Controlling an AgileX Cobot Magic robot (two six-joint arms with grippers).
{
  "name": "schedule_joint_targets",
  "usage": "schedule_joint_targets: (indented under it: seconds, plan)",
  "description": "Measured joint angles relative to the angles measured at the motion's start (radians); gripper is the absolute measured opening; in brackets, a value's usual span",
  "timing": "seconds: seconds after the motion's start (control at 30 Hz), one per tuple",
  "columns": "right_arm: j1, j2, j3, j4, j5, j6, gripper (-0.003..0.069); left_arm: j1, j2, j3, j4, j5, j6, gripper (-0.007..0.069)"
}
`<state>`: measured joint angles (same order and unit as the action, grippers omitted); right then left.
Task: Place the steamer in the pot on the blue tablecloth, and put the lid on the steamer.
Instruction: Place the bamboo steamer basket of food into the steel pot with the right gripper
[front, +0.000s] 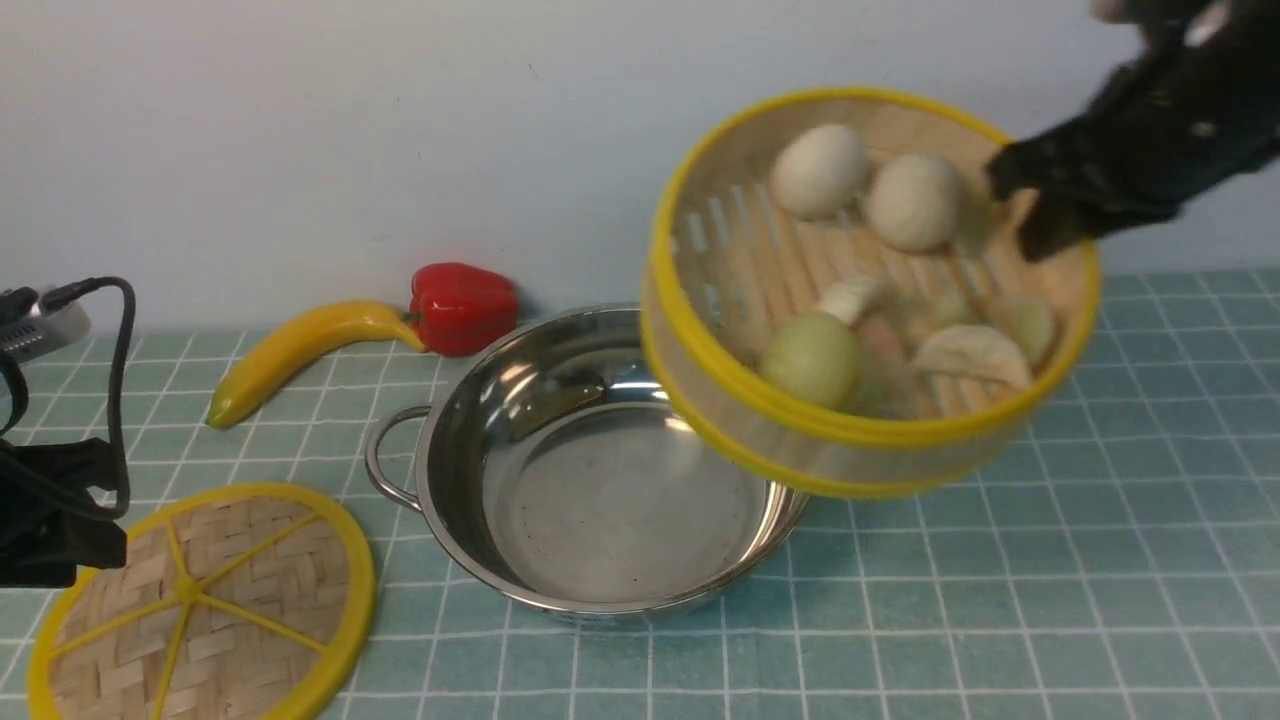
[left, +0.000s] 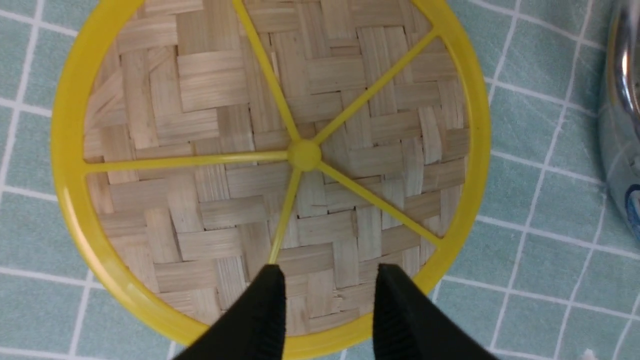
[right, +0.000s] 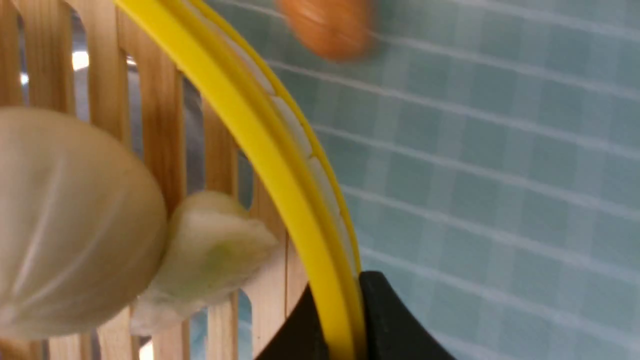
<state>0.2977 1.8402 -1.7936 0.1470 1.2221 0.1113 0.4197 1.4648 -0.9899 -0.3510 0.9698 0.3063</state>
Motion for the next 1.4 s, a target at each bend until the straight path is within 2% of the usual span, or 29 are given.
schedule_joint_targets:
  seconds: [0.03,0.07,0.27,0.67,1.4]
  plan:
    - [0.016,0.014,-0.016,0.0,0.003,0.005,0.006,0.0,0.0,0.0,0.0,0.0,0.0,0.0243]
    - [0.086,0.153,-0.18,-0.016,0.01,0.019,0.006,0.0,0.0,0.0,-0.002,0.0,0.001,0.0243]
    - [0.219,0.417,-0.484,-0.074,0.012,0.064,0.006,0.0,0.0,0.0,-0.004,0.0,0.003,0.0243]
    - [0.226,0.534,-0.519,-0.159,0.033,0.071,0.006,0.0,0.0,0.0,-0.007,0.0,0.003,0.0243]
    - [0.226,0.64,-0.519,-0.141,0.031,0.074,0.0065,0.0,0.0,0.0,-0.007,-0.001,0.003,0.0243]
